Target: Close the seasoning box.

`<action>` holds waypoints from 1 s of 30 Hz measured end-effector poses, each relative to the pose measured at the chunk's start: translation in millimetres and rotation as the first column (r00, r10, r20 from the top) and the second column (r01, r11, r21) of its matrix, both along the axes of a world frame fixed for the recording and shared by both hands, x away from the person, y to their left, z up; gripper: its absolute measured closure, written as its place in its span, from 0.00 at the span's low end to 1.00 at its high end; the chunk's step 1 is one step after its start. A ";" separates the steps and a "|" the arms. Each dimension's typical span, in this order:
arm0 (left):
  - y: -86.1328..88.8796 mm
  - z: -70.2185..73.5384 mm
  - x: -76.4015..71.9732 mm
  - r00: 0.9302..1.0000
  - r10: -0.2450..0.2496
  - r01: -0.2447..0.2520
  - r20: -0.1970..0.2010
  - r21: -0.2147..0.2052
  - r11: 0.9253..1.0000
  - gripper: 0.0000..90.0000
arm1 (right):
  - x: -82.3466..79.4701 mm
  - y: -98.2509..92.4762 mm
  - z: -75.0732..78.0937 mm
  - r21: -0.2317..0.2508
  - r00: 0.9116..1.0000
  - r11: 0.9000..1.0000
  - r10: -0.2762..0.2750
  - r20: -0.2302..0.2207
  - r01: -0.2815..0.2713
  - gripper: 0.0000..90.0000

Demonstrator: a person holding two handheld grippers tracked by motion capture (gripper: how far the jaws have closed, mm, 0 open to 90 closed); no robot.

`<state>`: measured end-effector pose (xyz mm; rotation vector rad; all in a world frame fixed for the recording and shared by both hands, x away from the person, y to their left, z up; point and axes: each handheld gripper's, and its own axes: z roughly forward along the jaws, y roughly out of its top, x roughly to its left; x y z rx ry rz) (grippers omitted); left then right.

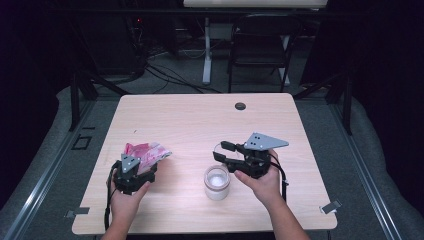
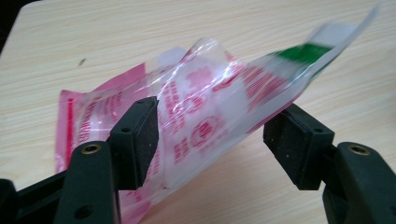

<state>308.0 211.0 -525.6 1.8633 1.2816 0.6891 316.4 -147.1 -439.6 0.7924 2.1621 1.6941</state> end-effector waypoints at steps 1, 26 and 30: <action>-1.8 0.3 -0.6 1.000 -0.010 0.010 0.001 -0.001 1.000 0.40 | 0.0 -0.9 0.5 -0.001 1.000 1.000 -0.004 0.003 0.004 0.59; -32.8 2.1 -10.6 0.987 -0.161 0.161 -0.001 0.009 0.987 0.44 | 11.5 -41.4 -0.2 0.010 0.990 0.990 -0.143 -0.013 0.143 0.92; -34.5 2.7 -11.6 0.985 -0.175 0.175 0.007 0.018 0.984 0.45 | 13.2 -46.6 -1.9 -0.002 0.986 0.986 -0.169 -0.013 0.169 1.00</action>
